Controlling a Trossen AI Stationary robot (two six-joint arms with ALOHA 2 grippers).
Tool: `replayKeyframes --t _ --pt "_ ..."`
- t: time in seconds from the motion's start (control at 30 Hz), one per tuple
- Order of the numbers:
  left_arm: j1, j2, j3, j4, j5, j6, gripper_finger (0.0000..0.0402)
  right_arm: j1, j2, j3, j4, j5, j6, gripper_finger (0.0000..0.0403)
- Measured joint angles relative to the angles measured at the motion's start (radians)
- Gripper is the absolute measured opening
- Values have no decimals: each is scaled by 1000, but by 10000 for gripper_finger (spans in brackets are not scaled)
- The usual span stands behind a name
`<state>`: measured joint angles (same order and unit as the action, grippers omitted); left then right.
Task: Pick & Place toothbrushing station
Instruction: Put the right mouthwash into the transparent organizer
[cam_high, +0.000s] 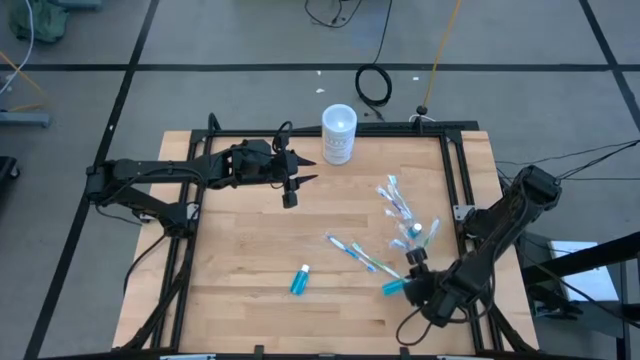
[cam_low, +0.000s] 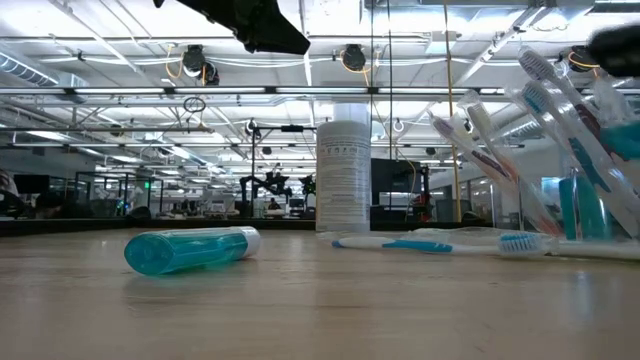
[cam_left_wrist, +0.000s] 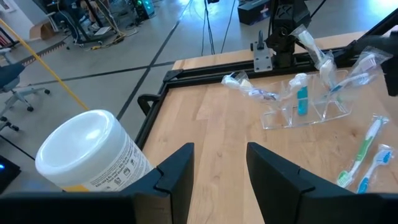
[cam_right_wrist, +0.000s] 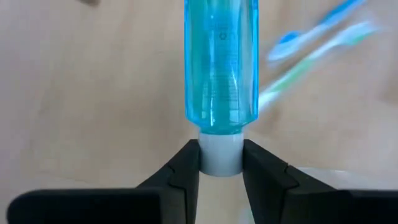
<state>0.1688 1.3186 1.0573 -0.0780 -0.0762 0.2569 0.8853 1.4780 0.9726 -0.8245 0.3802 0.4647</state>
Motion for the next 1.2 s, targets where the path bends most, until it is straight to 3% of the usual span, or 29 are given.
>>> replayKeyframes --t 0.43,0.6,0.83,1.0,1.2 --pt "0 0 0 0 0 2 152 -119 -2 306 -639 433 -476 87" --pt "0 24 0 12 0 2 152 -144 -2 329 -708 660 -752 87" --pt "0 110 0 40 0 19 152 -204 -3 330 -747 908 -915 87" --pt "0 137 0 86 0 9 152 -244 -42 330 -750 943 -987 87" --pt "0 135 0 93 1 -26 152 -259 -100 330 -747 815 -1091 87"
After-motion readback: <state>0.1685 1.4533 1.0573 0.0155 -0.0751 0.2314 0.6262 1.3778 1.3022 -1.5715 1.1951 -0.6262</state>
